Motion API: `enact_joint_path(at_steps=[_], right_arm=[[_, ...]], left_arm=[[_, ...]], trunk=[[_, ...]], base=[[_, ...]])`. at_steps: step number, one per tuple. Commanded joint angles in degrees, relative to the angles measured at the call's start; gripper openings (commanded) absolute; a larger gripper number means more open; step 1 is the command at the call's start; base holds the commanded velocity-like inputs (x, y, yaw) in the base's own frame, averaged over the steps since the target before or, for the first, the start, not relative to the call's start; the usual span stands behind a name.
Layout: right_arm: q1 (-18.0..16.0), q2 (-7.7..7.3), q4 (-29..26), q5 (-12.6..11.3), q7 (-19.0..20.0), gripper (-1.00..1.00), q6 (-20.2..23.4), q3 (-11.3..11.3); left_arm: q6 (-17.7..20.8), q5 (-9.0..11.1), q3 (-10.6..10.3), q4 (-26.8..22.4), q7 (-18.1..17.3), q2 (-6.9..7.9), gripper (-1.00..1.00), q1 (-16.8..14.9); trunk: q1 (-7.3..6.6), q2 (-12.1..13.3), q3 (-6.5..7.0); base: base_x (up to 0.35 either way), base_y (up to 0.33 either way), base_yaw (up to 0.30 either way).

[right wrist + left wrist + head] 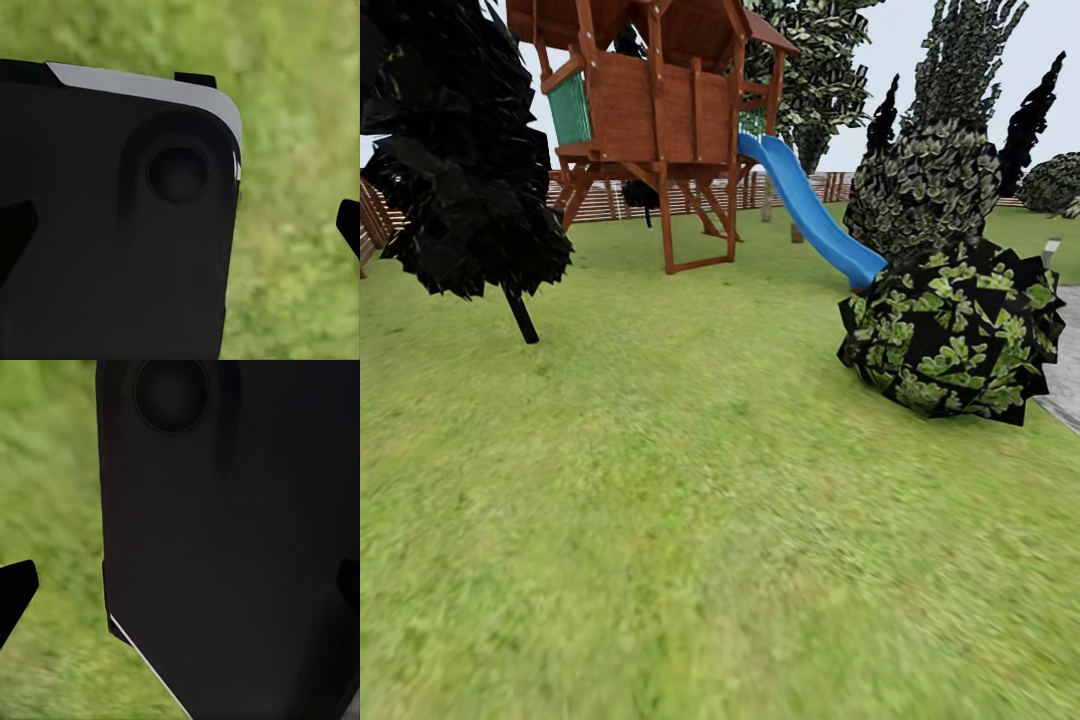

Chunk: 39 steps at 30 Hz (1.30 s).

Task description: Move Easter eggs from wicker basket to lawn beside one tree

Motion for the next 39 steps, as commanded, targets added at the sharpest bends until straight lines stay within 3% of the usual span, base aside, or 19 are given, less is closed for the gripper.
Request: enact_joint_path(at_steps=[1,9,39], right_arm=[[-0.03,-0.05,0.04,0.49,-0.02,1.0,-0.17,-0.03],[-0.03,-0.04,0.04,0.47,-0.02,1.0,-0.19,-0.02],[-0.03,-0.04,0.04,0.49,-0.02,1.0,-0.21,0.02]], left_arm=[[-0.03,0.08,0.21,0.0,0.0,-0.02,1.0,-0.02],[-0.03,0.08,0.21,0.02,0.0,-0.02,1.0,-0.02],[-0.02,0.05,0.21,0.06,0.0,-0.02,1.0,-0.02]], trunk=[[0.03,-0.02,-0.05],[0.03,-0.02,-0.05],[0.03,-0.02,-0.05]], base=[[0.327,0.144,-0.031],[0.327,0.144,-0.16],[0.327,0.128,-0.034]])
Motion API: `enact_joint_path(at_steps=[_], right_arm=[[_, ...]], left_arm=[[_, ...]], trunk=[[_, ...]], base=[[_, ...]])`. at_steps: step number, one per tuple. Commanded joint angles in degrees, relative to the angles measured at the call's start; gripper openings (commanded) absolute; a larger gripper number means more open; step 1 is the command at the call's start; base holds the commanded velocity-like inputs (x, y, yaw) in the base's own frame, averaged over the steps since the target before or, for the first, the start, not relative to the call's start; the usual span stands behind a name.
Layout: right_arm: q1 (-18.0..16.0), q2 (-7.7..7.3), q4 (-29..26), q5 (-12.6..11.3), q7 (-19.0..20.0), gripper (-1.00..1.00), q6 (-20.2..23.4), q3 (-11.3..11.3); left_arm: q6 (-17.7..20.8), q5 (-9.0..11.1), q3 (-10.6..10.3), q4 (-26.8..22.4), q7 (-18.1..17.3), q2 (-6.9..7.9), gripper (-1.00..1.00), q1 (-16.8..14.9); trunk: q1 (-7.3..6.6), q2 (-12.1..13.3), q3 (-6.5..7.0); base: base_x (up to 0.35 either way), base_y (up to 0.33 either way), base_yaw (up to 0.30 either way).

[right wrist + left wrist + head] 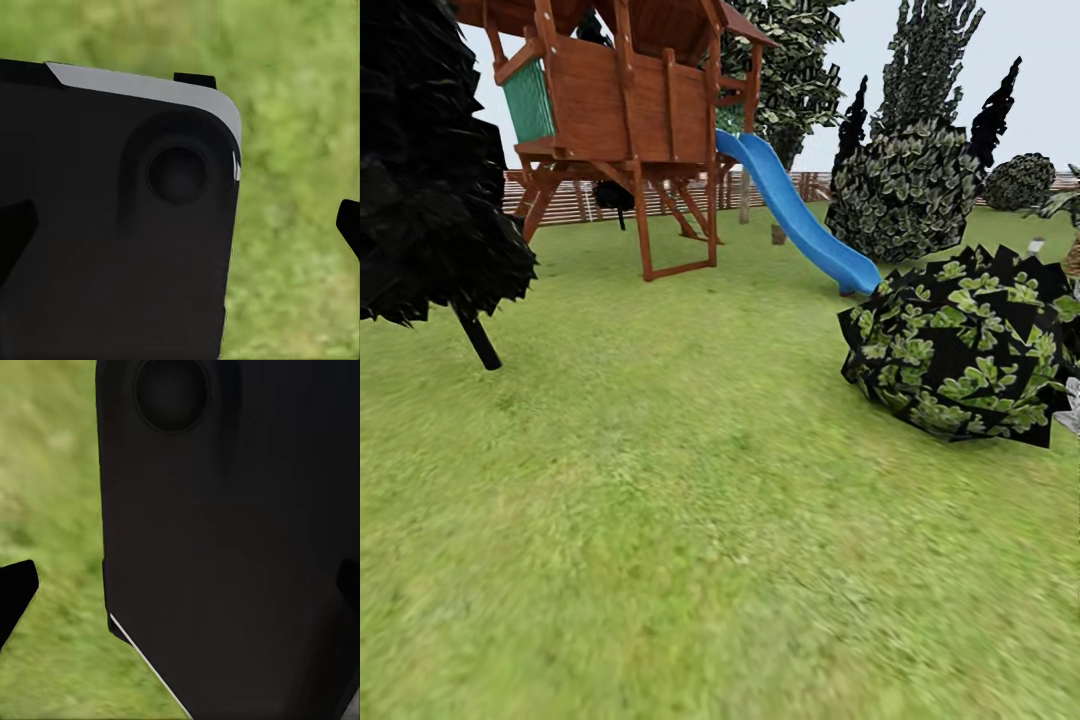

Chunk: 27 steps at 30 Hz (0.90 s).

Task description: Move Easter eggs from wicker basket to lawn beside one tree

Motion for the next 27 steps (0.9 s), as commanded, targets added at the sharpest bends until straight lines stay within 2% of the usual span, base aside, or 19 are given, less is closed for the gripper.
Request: enact_joint_path(at_steps=[1,27], right_arm=[[-0.04,0.0,0.05,0.48,-0.03,1.0,-0.15,-0.05],[-0.04,-0.03,0.14,0.52,-0.03,1.0,-0.1,-0.07]], left_arm=[[-0.03,0.09,0.21,-0.02,0.0,-0.02,1.0,-0.02],[-0.03,0.05,0.21,-0.06,0.0,-0.05,1.0,-0.02]], trunk=[[0.03,-0.02,-0.05],[0.03,-0.02,-0.05]], base=[[0.327,0.116,-0.062],[0.327,0.109,-0.003]])
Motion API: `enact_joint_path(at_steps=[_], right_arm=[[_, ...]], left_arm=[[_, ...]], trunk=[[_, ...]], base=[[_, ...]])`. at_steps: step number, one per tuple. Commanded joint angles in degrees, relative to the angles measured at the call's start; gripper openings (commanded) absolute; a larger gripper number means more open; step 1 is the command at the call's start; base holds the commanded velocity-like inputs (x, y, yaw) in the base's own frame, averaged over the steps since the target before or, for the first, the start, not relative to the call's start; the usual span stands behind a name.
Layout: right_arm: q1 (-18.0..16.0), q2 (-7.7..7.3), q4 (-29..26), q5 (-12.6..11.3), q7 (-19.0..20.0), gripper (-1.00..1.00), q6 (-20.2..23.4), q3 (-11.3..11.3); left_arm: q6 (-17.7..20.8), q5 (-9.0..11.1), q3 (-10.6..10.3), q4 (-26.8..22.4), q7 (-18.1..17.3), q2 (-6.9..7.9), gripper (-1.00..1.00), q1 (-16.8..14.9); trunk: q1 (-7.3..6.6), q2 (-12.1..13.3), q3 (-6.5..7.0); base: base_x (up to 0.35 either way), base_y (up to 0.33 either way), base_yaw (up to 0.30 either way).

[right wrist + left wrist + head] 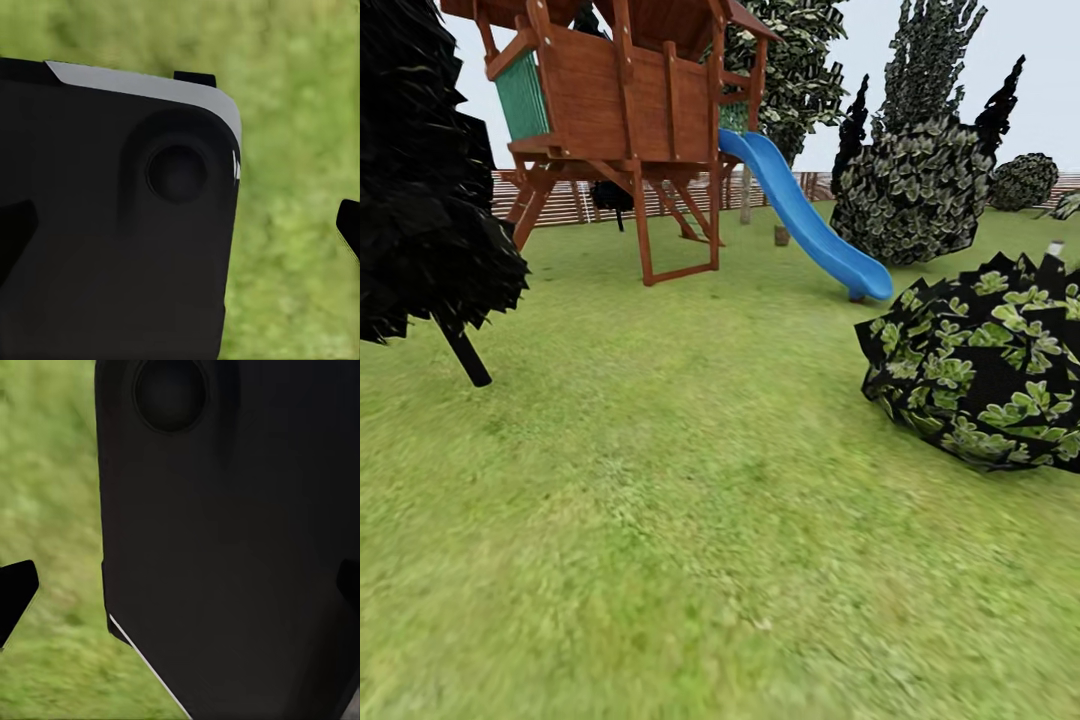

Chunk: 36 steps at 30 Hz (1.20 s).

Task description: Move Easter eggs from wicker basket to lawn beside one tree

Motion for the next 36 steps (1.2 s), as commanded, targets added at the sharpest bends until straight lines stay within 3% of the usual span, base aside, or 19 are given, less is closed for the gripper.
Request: enact_joint_path(at_steps=[1,14,36], right_arm=[[-0.03,-0.01,0.04,0.5,-0.02,1.0,-0.16,-0.04],[-0.03,0.02,-0.04,0.5,-0.02,1.0,-0.2,0.05],[-0.03,-0.05,-0.05,0.41,-0.02,1.0,-0.16,-0.04]], left_arm=[[-0.03,0.06,0.21,0.0,0.0,-0.04,1.0,-0.02],[-0.03,0.06,0.21,0.03,0.0,-0.06,1.0,-0.02],[-0.03,0.06,0.21,0.03,0.0,0.02,1.0,-0.02]], trunk=[[0.03,-0.02,-0.05],[0.03,-0.02,-0.05],[0.03,-0.02,-0.05]], base=[[0.327,0.097,0.0],[0.327,0.096,-0.125],[0.327,0.096,-0.004]])
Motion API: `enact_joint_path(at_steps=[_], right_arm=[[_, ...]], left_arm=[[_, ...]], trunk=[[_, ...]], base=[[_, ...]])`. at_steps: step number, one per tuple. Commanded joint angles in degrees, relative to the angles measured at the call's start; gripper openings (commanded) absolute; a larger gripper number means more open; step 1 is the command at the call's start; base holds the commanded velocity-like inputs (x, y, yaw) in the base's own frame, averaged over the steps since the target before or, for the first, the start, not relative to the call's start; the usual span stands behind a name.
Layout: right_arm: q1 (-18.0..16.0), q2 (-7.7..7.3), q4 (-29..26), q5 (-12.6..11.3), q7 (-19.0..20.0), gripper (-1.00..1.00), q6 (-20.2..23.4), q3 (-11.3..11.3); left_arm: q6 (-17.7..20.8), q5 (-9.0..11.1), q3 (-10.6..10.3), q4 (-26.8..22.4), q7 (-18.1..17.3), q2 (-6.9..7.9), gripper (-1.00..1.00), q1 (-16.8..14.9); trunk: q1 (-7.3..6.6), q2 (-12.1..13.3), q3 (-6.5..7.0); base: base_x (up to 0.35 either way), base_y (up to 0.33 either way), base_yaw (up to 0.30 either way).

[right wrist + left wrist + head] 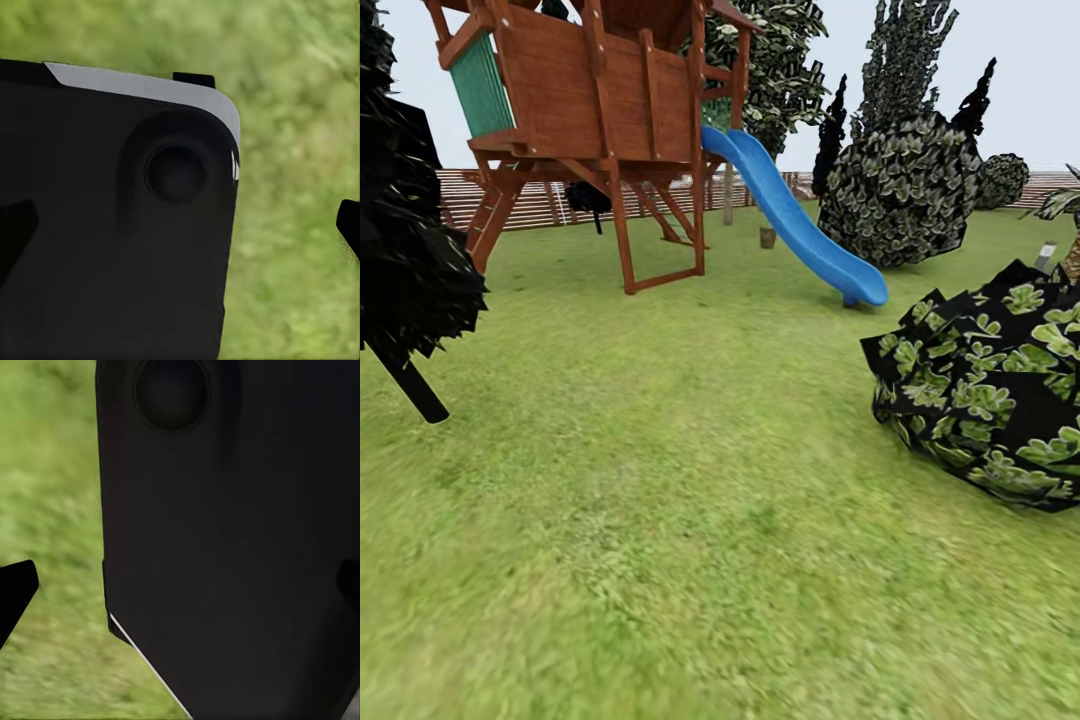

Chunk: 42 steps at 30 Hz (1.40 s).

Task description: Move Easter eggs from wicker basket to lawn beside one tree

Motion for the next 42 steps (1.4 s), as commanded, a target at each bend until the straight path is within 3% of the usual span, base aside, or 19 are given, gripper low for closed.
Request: enact_joint_path(at_steps=[1,42], right_arm=[[-0.03,-0.01,0.04,0.5,-0.02,1.0,-0.16,-0.03],[-0.03,-0.01,0.04,0.57,-0.02,1.0,-0.16,-0.03]], left_arm=[[-0.03,0.06,0.21,0.01,0.0,-0.02,1.0,-0.02],[-0.03,0.09,0.21,0.02,0.0,-0.02,1.0,-0.02]], trunk=[[0.03,-0.02,-0.05],[0.03,-0.02,-0.05]], base=[[0.327,0.096,0.0],[0.327,0.095,0.0]])
